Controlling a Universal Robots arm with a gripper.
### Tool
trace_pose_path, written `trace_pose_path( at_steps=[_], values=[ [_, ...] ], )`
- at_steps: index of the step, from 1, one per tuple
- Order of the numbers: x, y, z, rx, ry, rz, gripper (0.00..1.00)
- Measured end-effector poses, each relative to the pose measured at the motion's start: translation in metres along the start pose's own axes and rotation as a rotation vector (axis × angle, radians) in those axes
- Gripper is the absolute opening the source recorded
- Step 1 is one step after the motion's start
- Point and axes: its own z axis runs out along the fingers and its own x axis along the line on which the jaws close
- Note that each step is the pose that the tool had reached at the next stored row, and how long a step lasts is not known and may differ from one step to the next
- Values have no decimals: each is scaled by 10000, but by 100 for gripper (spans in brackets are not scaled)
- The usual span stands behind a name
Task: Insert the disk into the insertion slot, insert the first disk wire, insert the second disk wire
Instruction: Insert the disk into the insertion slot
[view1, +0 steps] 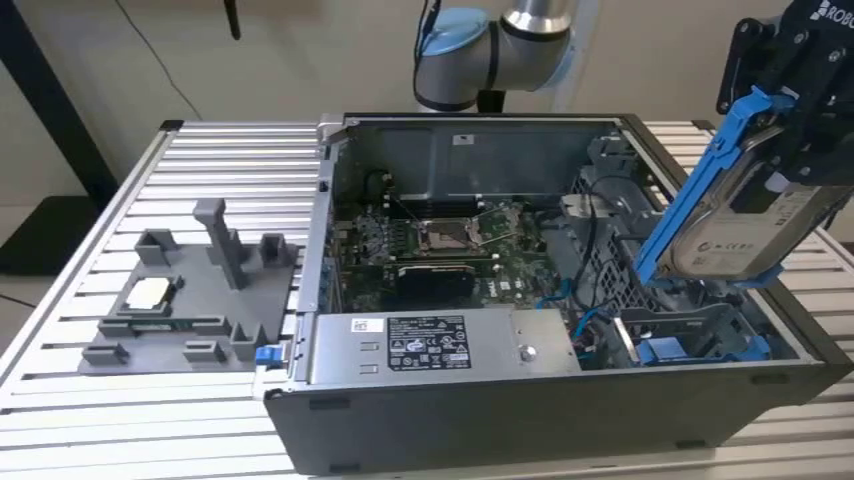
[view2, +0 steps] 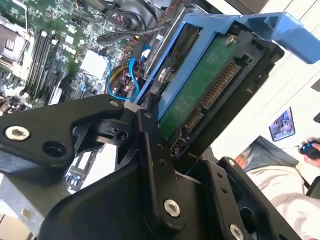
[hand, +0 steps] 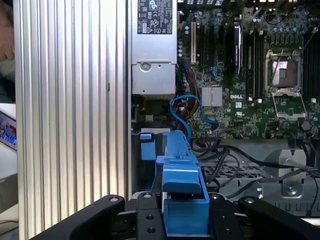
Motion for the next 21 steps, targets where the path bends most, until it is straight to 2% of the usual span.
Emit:
trace_pose_path(
  at_steps=[7,21],
  values=[
    [60,-13,88,4,18,-203,33],
    [79,-33,293,14,52,-815,33]
  ],
)
